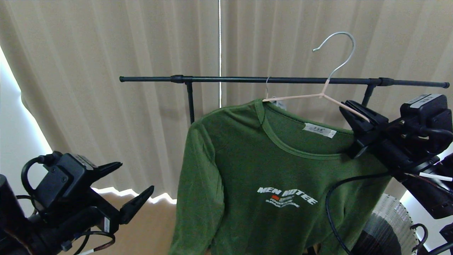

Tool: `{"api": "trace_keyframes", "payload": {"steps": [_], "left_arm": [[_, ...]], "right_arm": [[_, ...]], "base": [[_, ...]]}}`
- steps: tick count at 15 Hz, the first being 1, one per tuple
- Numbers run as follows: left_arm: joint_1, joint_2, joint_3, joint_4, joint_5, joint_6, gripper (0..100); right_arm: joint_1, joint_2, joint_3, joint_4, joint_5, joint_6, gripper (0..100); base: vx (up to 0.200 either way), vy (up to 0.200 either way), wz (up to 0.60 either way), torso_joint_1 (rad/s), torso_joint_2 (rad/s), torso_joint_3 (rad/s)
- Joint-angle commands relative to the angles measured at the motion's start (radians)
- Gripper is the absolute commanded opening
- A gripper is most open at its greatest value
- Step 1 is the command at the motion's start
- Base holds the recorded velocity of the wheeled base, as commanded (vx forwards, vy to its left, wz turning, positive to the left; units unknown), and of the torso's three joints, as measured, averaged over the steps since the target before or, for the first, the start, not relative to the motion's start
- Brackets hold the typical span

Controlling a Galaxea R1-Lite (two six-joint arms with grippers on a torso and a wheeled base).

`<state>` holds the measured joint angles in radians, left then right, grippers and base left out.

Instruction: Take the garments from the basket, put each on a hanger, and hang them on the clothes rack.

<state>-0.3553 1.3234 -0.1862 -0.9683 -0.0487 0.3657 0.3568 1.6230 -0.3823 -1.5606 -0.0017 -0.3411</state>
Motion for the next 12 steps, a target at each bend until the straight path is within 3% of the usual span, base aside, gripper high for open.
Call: {"api": "trace_keyframes", "payload": {"steps": [1, 4, 7, 10, 12], "left_arm": [[0.003, -0.072, 0.001, -0.001, -0.002, -0.008, 100], [0.001, -0.150, 0.013, 0.000, -0.005, -0.083, 100], [0.033, -0.185, 0.016, 0.003, 0.007, -0.091, 100], [0.073, -0.208, 0.027, 0.005, 0.006, -0.125, 100], [0.085, -0.248, 0.093, 0.008, 0.000, -0.159, 100]], "right_arm": [[-0.073, -0.020, -0.007, 0.082, 0.000, -0.013, 0], [-0.139, -0.135, -0.027, 0.337, 0.000, -0.064, 0], [-0.188, -0.230, -0.021, 0.542, -0.004, -0.062, 0], [-0.237, -0.253, -0.020, 0.603, -0.026, -0.062, 0], [-0.315, -0.272, -0.013, 0.674, -0.064, -0.064, 0]], "base": [[0.000, 0.000, 0.00, 0.000, 0.00, 0.000], [0.000, 0.000, 0.00, 0.000, 0.00, 0.000], [0.000, 0.000, 0.00, 0.000, 0.00, 0.000], [0.000, 0.000, 0.00, 0.000, 0.00, 0.000], [0.000, 0.000, 0.00, 0.000, 0.00, 0.000]]}}
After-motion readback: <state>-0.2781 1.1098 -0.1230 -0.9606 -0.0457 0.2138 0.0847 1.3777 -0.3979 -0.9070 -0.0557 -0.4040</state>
